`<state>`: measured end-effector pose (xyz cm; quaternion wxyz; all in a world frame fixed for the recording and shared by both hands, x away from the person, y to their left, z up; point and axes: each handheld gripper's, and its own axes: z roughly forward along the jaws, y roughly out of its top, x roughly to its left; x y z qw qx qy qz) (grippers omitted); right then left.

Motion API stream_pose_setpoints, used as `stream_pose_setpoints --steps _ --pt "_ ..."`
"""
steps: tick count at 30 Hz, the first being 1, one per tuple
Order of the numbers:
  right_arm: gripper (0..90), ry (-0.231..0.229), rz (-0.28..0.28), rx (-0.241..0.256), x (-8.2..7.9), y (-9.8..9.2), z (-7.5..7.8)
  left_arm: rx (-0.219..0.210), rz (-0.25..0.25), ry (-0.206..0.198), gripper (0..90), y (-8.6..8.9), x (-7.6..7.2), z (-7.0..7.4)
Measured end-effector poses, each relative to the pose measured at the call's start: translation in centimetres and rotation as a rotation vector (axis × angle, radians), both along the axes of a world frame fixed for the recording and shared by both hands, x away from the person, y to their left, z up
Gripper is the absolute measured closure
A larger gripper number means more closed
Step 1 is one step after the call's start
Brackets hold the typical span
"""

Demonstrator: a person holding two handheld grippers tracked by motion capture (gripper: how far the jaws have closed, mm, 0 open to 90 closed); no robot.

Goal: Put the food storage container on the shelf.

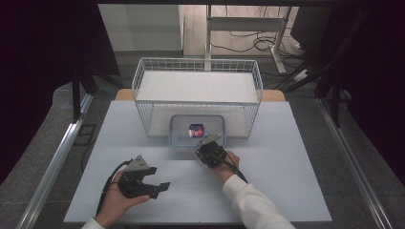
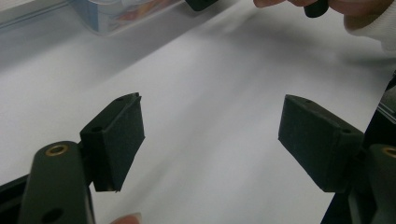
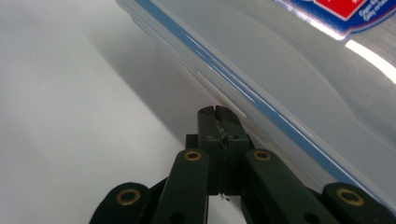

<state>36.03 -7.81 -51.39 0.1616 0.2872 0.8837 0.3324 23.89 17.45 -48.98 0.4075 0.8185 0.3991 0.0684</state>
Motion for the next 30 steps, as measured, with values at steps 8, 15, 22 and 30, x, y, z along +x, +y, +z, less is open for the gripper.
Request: stream_pose_setpoints --steps 8,15,22,30 --pt "89.2 -0.015 -0.016 0.013 0.4 0.4 0.6 -0.009 0.006 -0.002 22.2 0.3 0.0 0.1" --pt "89.3 -0.041 -0.074 0.033 1.6 0.4 1.8 -0.014 0.008 -0.002 22.3 0.3 0.0 0.1" --pt "89.2 -0.002 -0.154 0.095 4.0 -0.7 2.0 -0.015 0.008 -0.001 22.3 0.4 0.0 0.1" --pt "89.2 -0.005 -0.188 0.105 5.3 -0.6 2.1 -0.013 0.008 0.003 22.2 0.4 0.1 0.0"
